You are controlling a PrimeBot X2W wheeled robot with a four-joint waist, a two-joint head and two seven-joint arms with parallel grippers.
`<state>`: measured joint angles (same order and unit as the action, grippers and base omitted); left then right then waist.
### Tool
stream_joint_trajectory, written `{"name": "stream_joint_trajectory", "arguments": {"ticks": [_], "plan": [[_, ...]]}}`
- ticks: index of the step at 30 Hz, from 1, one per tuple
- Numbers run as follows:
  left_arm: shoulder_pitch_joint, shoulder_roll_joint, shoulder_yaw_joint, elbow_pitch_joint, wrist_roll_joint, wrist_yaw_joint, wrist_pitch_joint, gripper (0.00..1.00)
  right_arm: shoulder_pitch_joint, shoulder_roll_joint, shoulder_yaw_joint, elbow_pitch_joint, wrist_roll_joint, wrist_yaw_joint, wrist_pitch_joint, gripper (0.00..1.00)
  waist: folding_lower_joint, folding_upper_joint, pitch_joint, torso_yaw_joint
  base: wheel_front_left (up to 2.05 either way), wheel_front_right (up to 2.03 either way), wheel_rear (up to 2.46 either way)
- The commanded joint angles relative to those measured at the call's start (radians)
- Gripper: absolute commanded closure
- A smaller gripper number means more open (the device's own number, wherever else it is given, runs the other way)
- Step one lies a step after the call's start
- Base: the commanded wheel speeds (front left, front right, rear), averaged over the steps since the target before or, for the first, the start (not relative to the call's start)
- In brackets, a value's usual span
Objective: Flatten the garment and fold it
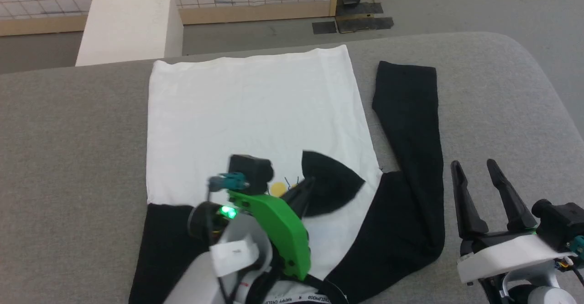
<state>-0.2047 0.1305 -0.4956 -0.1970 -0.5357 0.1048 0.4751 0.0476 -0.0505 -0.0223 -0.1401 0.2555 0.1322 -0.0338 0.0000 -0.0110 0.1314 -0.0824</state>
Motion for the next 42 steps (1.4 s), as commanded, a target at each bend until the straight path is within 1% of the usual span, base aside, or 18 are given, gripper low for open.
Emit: {"name": "stream_joint_trajectory", "arguments": {"ticks": [1,4,8,11,13,14,15,18,21,22,24,25,29,32,34,38,40,42], "plan": [[-0.028,-0.011,-0.017,0.052,0.014,-0.013,-0.015,1.0,0.004,0.0,0.005,0.002,0.005,-0.002,0.003,0.0,0.0,0.011,0.012,-0.019,0.0,0.0,0.0],[-0.05,-0.035,-0.072,0.186,0.036,-0.029,-0.036,1.0,-0.002,0.0,0.012,0.007,0.012,-0.002,0.001,0.0,0.0,0.011,0.024,-0.037,0.0,0.0,0.0],[-0.072,-0.052,-0.133,0.322,0.053,-0.058,-0.056,1.0,-0.005,0.0,0.018,0.013,0.016,-0.002,-0.001,0.0,0.0,0.011,0.04,-0.052,0.0,0.0,0.0],[-0.082,-0.061,-0.159,0.4,0.048,-0.072,-0.07,1.0,-0.008,0.0,0.021,0.016,0.015,-0.002,-0.003,0.0,0.0,0.011,0.049,-0.057,0.0,0.0,0.0],[-0.09,-0.065,-0.163,0.443,0.046,-0.07,-0.089,0.98,-0.01,0.0,0.023,0.017,0.015,-0.002,-0.003,0.0,0.0,0.011,0.054,-0.059,0.0,0.0,0.0],[-0.093,-0.067,-0.165,0.467,0.043,-0.068,-0.09,0.22,-0.012,0.0,0.023,0.018,0.015,-0.002,-0.003,0.0,0.0,0.011,0.055,-0.06,0.0,0.0,0.0],[-0.097,-0.068,-0.168,0.481,0.041,-0.071,-0.089,0.0,-0.012,0.0,0.023,0.018,0.015,-0.002,-0.003,0.0,0.0,0.011,0.056,-0.06,0.0,0.0,0.0],[-0.109,-0.066,-0.152,0.496,0.028,-0.077,-0.113,0.0,-0.011,0.0,0.018,0.02,0.01,-0.002,0.003,0.0,0.0,0.011,0.054,-0.049,0.0,0.0,0.0],[-0.104,-0.058,-0.112,0.466,-0.018,-0.107,-0.159,0.0,-0.009,0.0,0.011,0.02,0.001,-0.002,0.012,0.0,0.0,0.011,0.049,-0.036,0.0,0.0,0.0],[-0.1,-0.05,-0.087,0.44,-0.036,-0.118,-0.19,0.0,-0.01,0.0,0.007,0.018,-0.002,-0.002,0.016,0.0,0.0,0.011,0.048,-0.03,0.0,0.0,0.0],[-0.087,-0.025,-0.036,0.389,-0.052,-0.121,-0.255,0.0,-0.015,0.0,-0.001,0.013,-0.009,-0.002,0.024,0.0,0.0,0.011,0.046,-0.018,0.0,0.0,0.0],[-0.08,-0.011,-0.011,0.366,-0.053,-0.115,-0.289,0.0,-0.019,0.0,-0.006,0.011,-0.014,-0.002,0.028,0.0,0.0,0.011,0.046,-0.012,0.0,0.0,0.0],[-0.045,0.066,0.119,0.283,-0.012,-0.058,-0.475,0.0,-0.06,0.0,-0.043,0.006,-0.045,-0.002,0.05,0.0,0.0,0.011,0.057,0.021,0.0,0.0,0.0],[-0.016,0.116,0.193,0.27,0.024,-0.024,-0.595,0.0,-0.119,0.0,-0.067,0.026,-0.072,-0.002,0.081,0.0,0.0,0.011,0.076,0.04,0.0,0.0,0.0],[0.002,0.138,0.235,0.275,0.036,-0.01,-0.663,0.0,-0.174,0.0,-0.089,0.053,-0.091,-0.002,0.115,0.0,0.0,0.011,0.099,0.053,0.0,0.0,0.0],[0.012,0.157,0.298,0.278,0.064,0.005,-0.723,0.0,-0.314,0.0,-0.155,0.137,-0.112,-0.002,0.192,0.0,0.0,0.011,0.163,0.089,0.0,0.0,0.0],[0.01,0.152,0.331,0.277,0.072,0.009,-0.732,0.0,-0.399,0.0,-0.203,0.2,-0.104,-0.002,0.233,0.0,0.0,0.011,0.201,0.106,0.0,0.0,0.0],[0.001,0.142,0.365,0.268,0.082,0.008,-0.735,0.0,-0.485,-0.004,-0.251,0.271,-0.122,-0.002,0.29,0.0,0.0,0.011,0.239,0.125,0.0,0.0,0.0]]}}
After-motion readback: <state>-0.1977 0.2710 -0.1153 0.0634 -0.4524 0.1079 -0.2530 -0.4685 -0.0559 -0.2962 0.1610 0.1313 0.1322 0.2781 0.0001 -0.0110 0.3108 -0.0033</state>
